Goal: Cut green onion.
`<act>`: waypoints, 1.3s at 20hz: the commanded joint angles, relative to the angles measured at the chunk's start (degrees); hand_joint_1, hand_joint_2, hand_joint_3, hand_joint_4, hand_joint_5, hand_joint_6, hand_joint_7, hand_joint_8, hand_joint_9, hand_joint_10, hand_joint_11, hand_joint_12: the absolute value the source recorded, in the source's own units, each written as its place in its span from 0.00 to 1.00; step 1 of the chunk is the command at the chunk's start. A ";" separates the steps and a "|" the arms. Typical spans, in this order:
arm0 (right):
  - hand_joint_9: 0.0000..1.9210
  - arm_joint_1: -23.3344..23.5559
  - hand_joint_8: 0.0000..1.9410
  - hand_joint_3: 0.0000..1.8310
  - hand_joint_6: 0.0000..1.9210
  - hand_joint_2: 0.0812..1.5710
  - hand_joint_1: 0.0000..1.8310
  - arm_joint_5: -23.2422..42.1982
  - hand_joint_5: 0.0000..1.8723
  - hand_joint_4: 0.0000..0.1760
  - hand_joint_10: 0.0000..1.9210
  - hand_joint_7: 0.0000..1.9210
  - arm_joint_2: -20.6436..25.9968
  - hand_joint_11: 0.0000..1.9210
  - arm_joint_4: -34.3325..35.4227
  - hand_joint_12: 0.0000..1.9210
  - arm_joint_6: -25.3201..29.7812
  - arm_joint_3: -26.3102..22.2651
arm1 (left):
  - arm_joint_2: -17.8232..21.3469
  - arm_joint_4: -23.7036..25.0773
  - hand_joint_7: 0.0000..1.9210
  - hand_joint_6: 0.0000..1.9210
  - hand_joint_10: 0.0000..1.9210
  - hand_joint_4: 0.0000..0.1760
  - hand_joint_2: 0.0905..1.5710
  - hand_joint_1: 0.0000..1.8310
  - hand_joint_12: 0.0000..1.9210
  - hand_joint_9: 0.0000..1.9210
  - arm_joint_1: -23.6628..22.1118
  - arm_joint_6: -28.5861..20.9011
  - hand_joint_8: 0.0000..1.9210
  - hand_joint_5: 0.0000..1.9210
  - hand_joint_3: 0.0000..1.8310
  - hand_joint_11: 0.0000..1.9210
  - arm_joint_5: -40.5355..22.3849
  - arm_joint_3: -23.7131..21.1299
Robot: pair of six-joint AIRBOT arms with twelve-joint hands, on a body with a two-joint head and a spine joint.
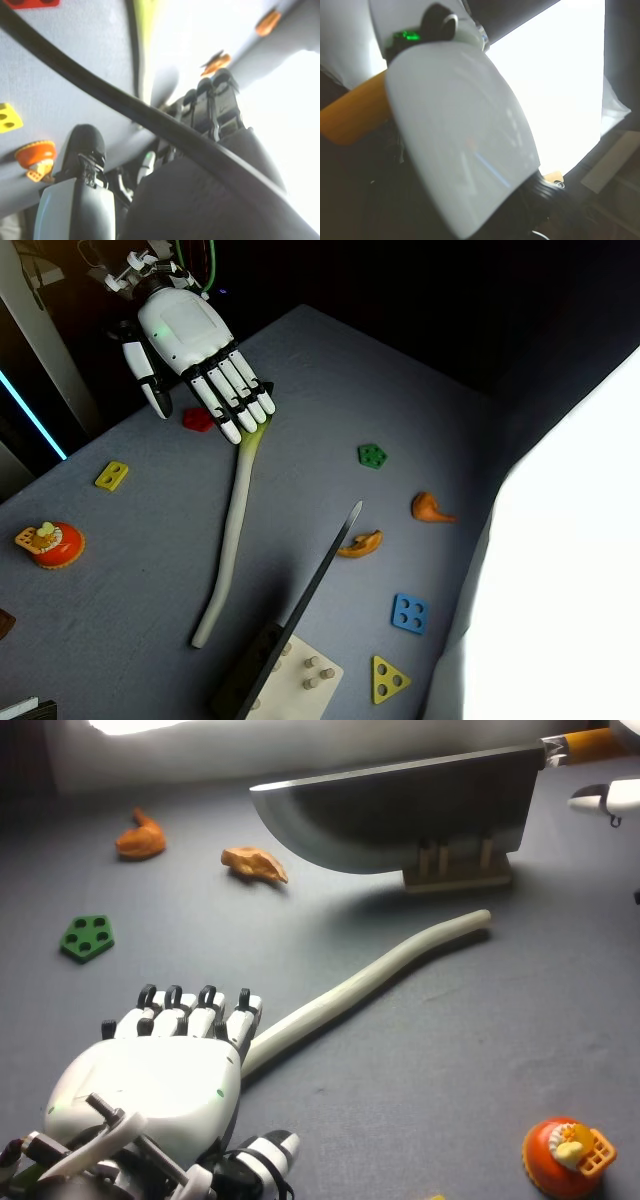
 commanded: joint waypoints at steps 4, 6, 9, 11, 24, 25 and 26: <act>0.00 -0.51 0.00 0.00 0.00 0.64 0.61 7.01 0.00 0.31 0.00 0.00 -1.58 0.00 -1.92 0.00 2.93 3.63 | -1.24 5.35 0.00 0.00 0.00 0.20 0.82 0.22 0.00 0.00 1.13 -1.35 0.00 0.01 0.01 0.00 5.05 -0.02; 0.00 -0.77 0.00 0.00 0.00 0.64 0.61 7.01 0.00 0.34 0.00 0.00 -2.50 0.00 -2.40 0.00 3.27 4.98 | -1.66 6.05 0.01 0.00 0.00 0.21 0.82 0.23 0.00 0.01 2.52 -2.69 0.00 0.02 0.00 0.00 5.60 0.09; 0.00 -1.14 0.00 0.00 0.00 0.64 0.60 7.03 0.00 0.27 0.00 0.00 -3.60 0.00 -2.91 0.00 4.14 6.40 | -2.35 7.11 0.02 0.00 0.00 0.25 0.81 0.23 0.00 0.01 4.68 -4.15 0.00 0.01 0.00 0.00 5.62 0.57; 0.00 -1.26 0.00 0.00 0.00 0.64 0.60 7.20 0.00 0.26 0.00 0.00 -3.94 0.00 -3.14 0.00 4.24 6.78 | -2.89 6.94 0.02 0.00 0.00 0.26 0.81 0.23 0.00 0.00 4.98 -4.32 0.00 0.01 0.00 0.00 5.80 0.89; 0.22 -1.26 0.15 0.00 0.20 0.68 0.58 8.21 0.29 0.00 0.32 0.31 -5.23 0.00 -4.04 0.73 4.26 7.85 | -8.34 6.55 0.02 0.00 0.01 0.26 0.84 0.19 0.04 0.02 5.37 -7.60 0.00 0.03 0.00 0.00 12.81 2.99; 0.22 -1.26 0.15 0.00 0.20 0.68 0.58 8.21 0.29 0.00 0.32 0.31 -5.27 0.00 -4.04 0.73 4.26 7.85 | -8.42 6.64 0.02 0.00 0.01 0.26 0.84 0.19 0.04 0.02 5.49 -7.83 0.00 0.03 0.00 0.00 13.06 3.07; 0.21 -1.26 0.28 0.00 0.32 0.69 0.58 8.21 0.29 0.00 0.51 0.33 -5.30 0.00 -4.04 0.83 4.26 7.85 | -8.57 6.94 0.02 0.00 0.00 0.28 0.84 0.18 0.04 0.02 5.66 -8.14 0.00 0.03 0.00 0.00 13.58 3.15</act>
